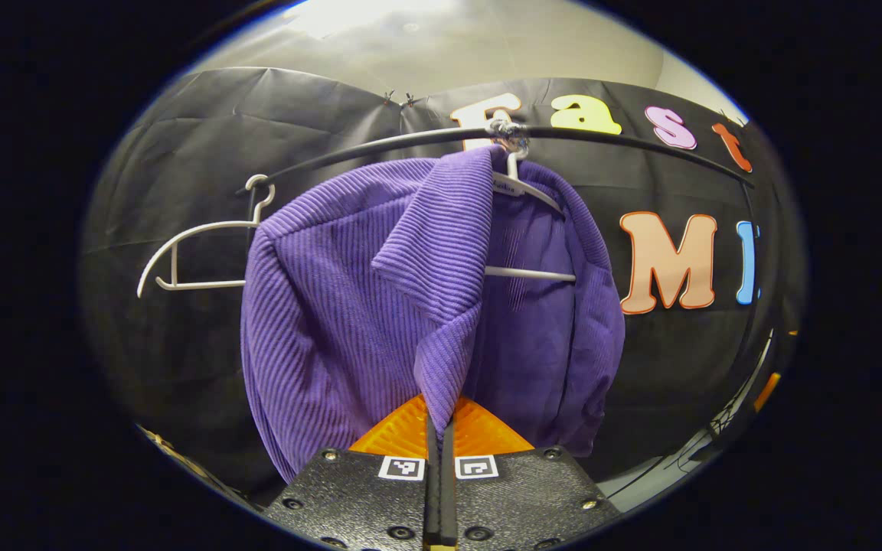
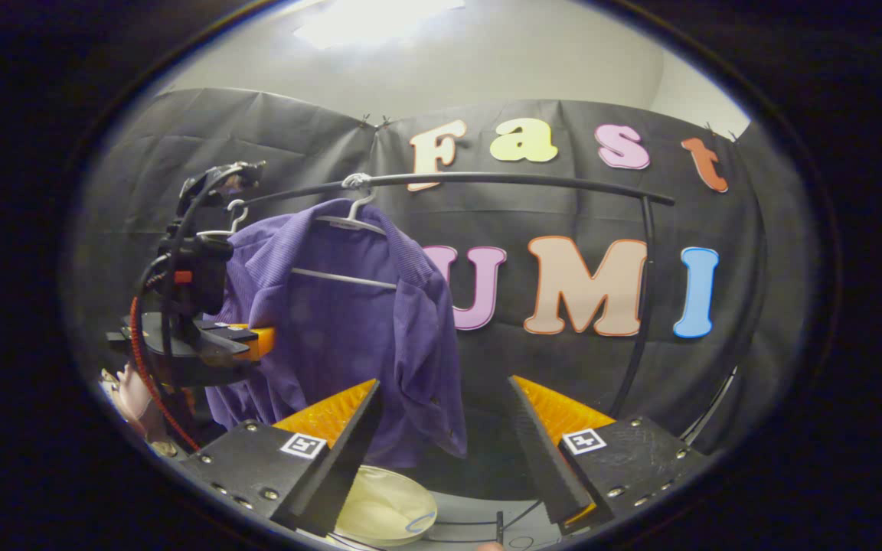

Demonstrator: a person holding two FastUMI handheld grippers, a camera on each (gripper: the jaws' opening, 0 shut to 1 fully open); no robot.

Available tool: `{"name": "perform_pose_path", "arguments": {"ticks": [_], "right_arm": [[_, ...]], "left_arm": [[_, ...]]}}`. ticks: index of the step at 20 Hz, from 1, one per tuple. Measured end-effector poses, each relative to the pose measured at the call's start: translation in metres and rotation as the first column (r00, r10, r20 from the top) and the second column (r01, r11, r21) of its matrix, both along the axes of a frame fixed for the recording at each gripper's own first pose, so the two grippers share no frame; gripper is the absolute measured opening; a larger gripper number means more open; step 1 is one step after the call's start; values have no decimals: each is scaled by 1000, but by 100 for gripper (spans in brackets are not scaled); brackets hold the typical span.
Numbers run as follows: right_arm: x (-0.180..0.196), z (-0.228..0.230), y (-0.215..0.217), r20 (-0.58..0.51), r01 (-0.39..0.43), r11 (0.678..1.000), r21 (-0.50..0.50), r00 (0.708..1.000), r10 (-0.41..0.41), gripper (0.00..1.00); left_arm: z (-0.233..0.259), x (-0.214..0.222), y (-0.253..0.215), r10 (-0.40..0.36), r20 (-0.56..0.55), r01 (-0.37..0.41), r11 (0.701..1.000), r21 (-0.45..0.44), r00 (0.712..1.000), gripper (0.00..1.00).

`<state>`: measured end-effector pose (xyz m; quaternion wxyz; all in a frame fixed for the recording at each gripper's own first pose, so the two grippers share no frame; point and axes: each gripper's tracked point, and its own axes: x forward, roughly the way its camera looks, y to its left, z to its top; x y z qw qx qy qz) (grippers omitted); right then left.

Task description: Grasp the clothes on the hanger with both hands and then place them into the laundry hamper below.

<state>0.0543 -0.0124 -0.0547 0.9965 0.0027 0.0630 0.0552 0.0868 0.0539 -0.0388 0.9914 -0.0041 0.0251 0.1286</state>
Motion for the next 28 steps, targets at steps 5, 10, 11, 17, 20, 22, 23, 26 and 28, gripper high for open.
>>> {"name": "perform_pose_path", "arguments": {"ticks": [5, 10, 11, 17, 20, 22, 23, 26, 28], "right_arm": [[16, -3, 30, -12, -75, 997, -15, 997, 75, 94], [33, 1, 54, 9, -116, 993, -19, 993, 116, 94], [37, 3, 57, 17, -120, 993, -22, 993, 120, 96], [67, 10, 72, 59, -119, 992, -52, 991, 122, 94], [89, 1, 79, 55, -109, 993, -53, 992, 112, 94], [104, -8, 82, 42, -98, 994, -51, 994, 100, 94], [113, -13, 83, 34, -91, 995, -51, 995, 93, 94], [137, -31, 88, 2, -68, 997, -34, 998, 68, 94], [154, -40, 94, -15, -68, 998, -7, 998, 67, 94]], "left_arm": [[27, -25, 12, 16, 45, -17, 1000, 17, 999, 0], [60, -48, 26, 40, 111, -43, 999, 21, 993, 2], [66, -52, 29, 47, 124, -50, 999, 23, 991, 0], [100, -71, 43, 75, 191, -81, 996, 23, 979, 0], [118, -78, 51, 87, 225, -97, 995, 34, 970, 0], [125, -80, 55, 92, 236, -105, 994, 40, 967, 0], [128, -81, 58, 96, 239, -109, 993, 41, 966, 0], [138, -84, 65, 112, 255, -128, 991, 49, 961, 2], [146, -85, 70, 123, 271, -144, 988, 60, 955, 0]]}}
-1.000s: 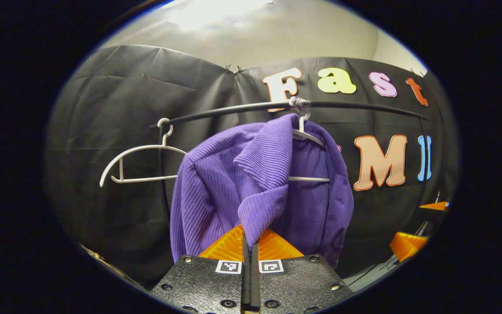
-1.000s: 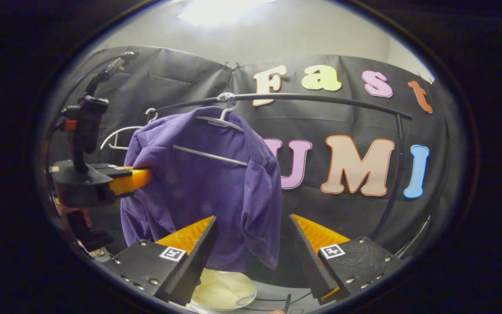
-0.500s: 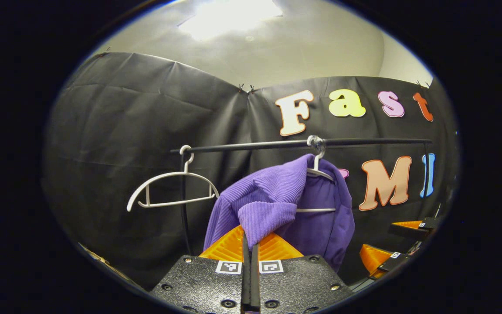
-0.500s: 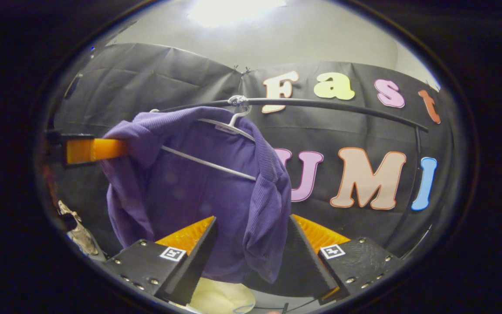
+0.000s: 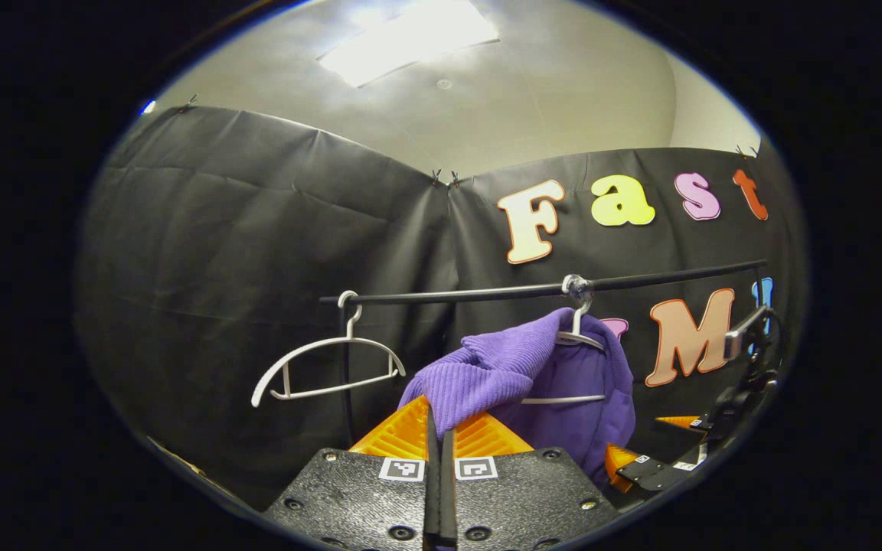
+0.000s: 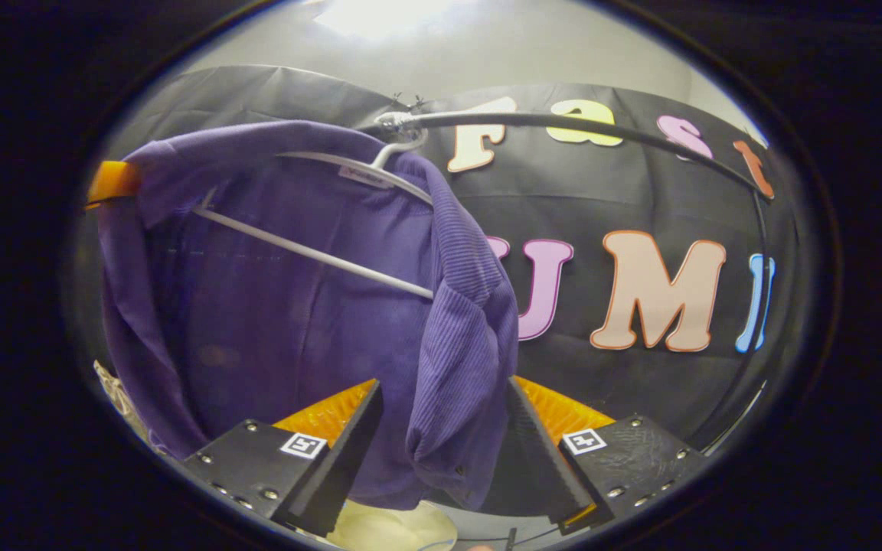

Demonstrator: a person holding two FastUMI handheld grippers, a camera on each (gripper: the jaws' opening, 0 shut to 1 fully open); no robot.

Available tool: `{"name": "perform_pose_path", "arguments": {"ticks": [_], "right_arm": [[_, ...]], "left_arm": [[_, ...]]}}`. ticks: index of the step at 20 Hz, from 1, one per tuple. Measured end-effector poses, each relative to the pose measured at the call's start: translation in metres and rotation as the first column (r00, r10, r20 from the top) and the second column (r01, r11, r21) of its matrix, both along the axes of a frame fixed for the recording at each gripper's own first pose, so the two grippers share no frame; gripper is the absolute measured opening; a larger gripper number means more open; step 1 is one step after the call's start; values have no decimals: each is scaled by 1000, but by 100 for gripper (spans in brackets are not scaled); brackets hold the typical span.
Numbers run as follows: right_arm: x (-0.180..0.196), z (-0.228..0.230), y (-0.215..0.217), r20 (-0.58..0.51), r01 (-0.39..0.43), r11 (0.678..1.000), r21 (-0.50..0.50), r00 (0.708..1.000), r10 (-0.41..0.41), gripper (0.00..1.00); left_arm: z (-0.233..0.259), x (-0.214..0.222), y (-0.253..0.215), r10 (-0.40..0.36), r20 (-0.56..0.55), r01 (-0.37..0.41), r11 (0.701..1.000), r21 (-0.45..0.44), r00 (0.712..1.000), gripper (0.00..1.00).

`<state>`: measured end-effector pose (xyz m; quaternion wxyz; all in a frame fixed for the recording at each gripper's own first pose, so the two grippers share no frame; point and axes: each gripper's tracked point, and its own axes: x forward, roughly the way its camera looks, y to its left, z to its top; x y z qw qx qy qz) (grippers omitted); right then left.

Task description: Grasp the clothes on the hanger with both hands and then place them into the laundry hamper below.

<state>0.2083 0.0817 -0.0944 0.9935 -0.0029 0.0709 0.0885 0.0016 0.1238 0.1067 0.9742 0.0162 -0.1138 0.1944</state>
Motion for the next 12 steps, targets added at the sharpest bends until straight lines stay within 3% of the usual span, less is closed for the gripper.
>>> {"name": "perform_pose_path", "arguments": {"ticks": [8, 10, 12], "right_arm": [[49, -40, 14, -91, 0, 1000, 9, 996, 1, 94], [58, -48, 13, -108, 4, 1000, -20, 994, -6, 80], [61, -55, 14, -124, 9, 999, -46, 992, -14, 74]], "left_arm": [[15, 1, 22, 59, 28, -59, 998, -12, 998, 0], [15, 2, 27, 70, 28, -70, 997, -14, 997, 0], [16, 4, 32, 75, 29, -75, 997, -15, 997, 0]]}}
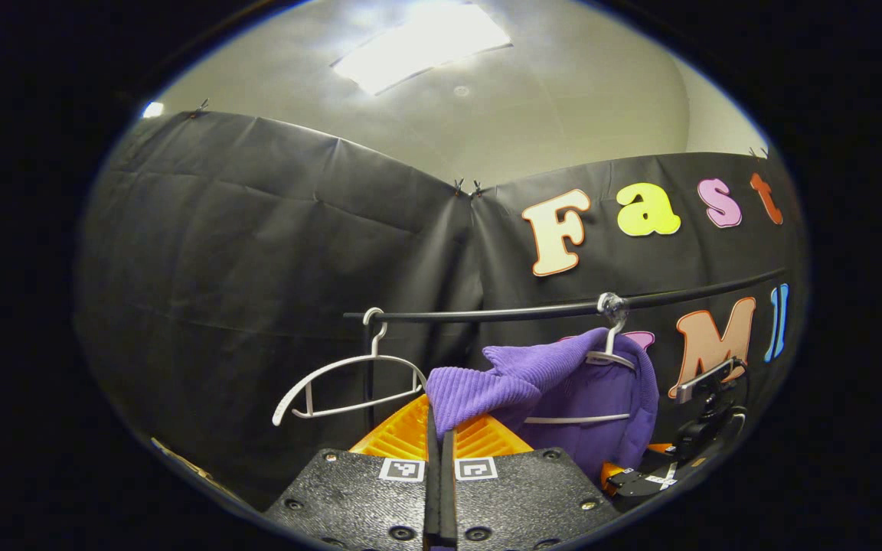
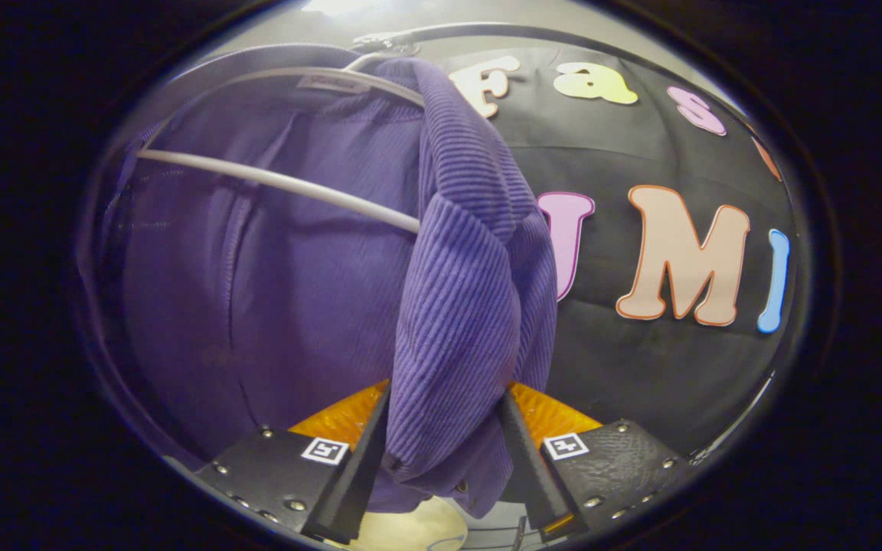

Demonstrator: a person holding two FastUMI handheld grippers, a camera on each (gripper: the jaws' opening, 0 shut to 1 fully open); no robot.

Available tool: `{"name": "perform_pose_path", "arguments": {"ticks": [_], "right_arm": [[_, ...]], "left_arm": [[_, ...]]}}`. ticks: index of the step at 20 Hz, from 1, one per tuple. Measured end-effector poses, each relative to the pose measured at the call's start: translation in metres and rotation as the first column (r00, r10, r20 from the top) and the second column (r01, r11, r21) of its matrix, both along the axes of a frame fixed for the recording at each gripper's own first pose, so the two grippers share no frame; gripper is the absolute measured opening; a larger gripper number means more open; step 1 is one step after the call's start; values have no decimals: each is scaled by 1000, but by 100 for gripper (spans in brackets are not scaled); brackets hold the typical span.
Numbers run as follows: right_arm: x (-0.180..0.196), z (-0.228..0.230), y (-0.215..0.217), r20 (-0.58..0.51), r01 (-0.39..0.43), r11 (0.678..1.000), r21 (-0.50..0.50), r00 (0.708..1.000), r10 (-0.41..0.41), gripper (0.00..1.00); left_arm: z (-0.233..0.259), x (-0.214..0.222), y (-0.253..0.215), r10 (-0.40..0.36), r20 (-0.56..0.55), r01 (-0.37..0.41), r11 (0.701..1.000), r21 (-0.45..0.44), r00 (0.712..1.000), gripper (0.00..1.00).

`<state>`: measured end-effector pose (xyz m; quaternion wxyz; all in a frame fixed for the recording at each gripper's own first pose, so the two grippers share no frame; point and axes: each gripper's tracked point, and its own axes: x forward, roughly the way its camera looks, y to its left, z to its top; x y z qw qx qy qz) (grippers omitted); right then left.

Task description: Grasp the clothes on the hanger with both hands and then place them into the laundry hamper below.

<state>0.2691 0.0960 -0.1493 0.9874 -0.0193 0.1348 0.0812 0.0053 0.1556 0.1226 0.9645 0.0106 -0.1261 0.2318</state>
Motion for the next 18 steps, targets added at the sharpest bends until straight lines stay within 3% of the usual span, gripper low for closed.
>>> {"name": "perform_pose_path", "arguments": {"ticks": [2, 6, 18], "right_arm": [[9, -3, -2, 1, 17, 1000, -21, 1000, -17, 47], [18, -2, -19, -12, 78, 995, -67, 997, -79, 7], [24, 37, -95, 59, 215, 971, -108, 976, -210, 6]], "left_arm": [[1, 2, 3, 3, -1, -3, 1000, -5, 1000, 0], [1, 3, 9, 10, 1, -10, 1000, -19, 1000, 0], [30, 8, 34, -19, 82, 24, 998, -62, 996, 0]]}}
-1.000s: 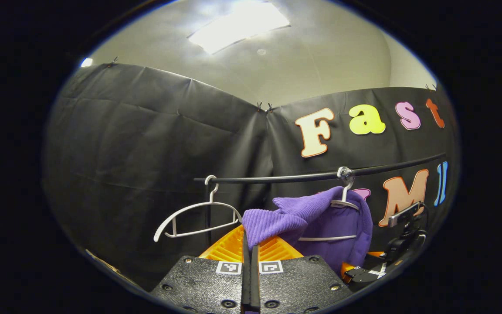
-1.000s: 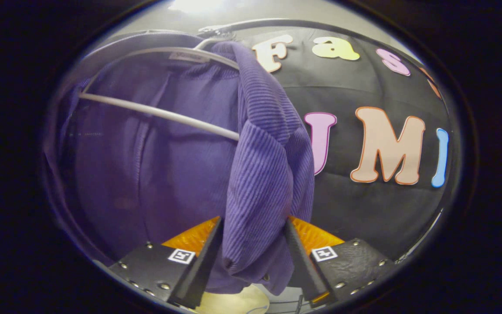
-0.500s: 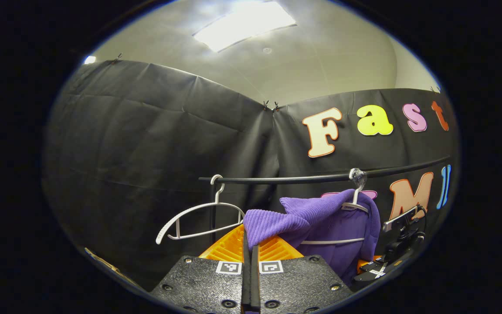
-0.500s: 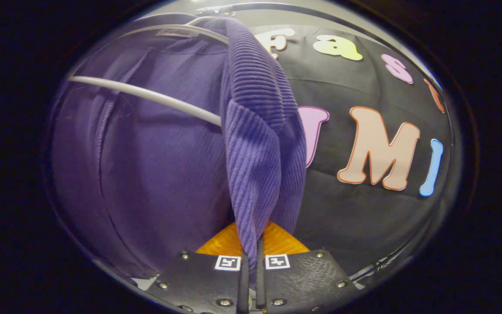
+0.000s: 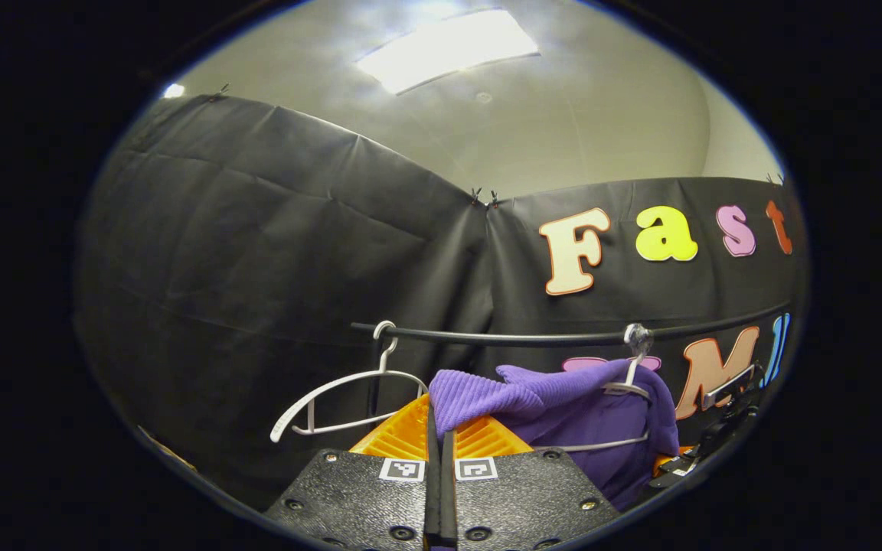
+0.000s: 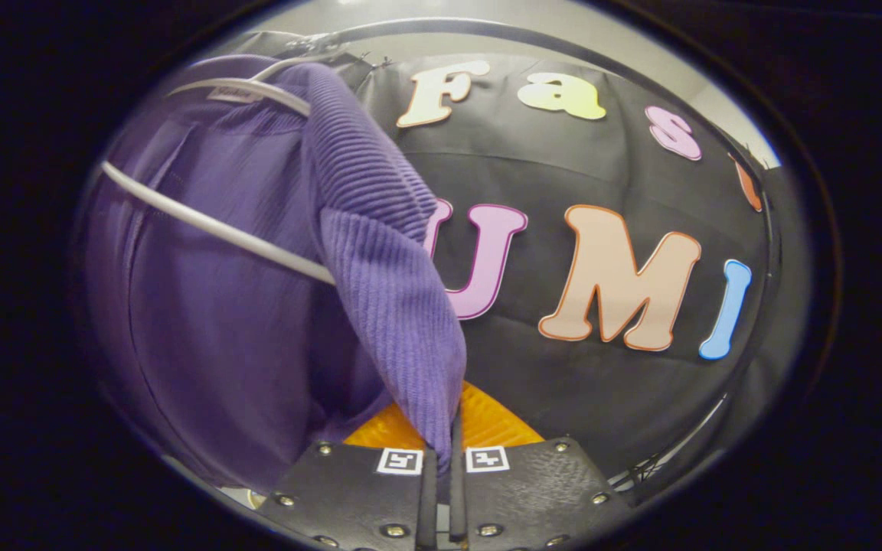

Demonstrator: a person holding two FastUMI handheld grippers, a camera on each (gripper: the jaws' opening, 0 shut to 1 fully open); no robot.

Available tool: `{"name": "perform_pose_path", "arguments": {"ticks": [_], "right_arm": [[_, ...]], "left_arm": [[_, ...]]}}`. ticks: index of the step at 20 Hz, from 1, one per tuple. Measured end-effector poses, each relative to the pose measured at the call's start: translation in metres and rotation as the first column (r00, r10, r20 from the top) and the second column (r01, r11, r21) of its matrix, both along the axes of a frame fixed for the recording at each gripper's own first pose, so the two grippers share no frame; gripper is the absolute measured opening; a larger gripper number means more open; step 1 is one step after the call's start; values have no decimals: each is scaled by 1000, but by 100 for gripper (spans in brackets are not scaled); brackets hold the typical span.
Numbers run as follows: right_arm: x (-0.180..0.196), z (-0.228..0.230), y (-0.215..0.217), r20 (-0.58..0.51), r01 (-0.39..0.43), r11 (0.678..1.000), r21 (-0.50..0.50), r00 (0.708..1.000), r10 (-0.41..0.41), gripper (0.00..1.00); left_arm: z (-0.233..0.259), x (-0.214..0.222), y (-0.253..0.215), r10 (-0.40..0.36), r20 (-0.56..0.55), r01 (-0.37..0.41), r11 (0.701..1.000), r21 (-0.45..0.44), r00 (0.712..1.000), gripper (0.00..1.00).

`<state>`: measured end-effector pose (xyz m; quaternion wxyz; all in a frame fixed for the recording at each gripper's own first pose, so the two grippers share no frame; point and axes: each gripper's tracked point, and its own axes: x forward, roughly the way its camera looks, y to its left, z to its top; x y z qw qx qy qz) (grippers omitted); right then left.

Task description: Grasp the clothes on the hanger with both hands and then place them into the laundry hamper below.

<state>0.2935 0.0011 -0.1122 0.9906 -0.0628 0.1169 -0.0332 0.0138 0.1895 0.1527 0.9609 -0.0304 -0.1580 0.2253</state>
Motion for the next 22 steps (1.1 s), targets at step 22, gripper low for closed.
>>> {"name": "perform_pose_path", "arguments": {"ticks": [22], "right_arm": [[50, 81, -59, 164, 90, 996, -14, 983, -87, 6]], "left_arm": [[18, 39, 59, -32, -35, 34, 998, 58, 999, 0]]}}
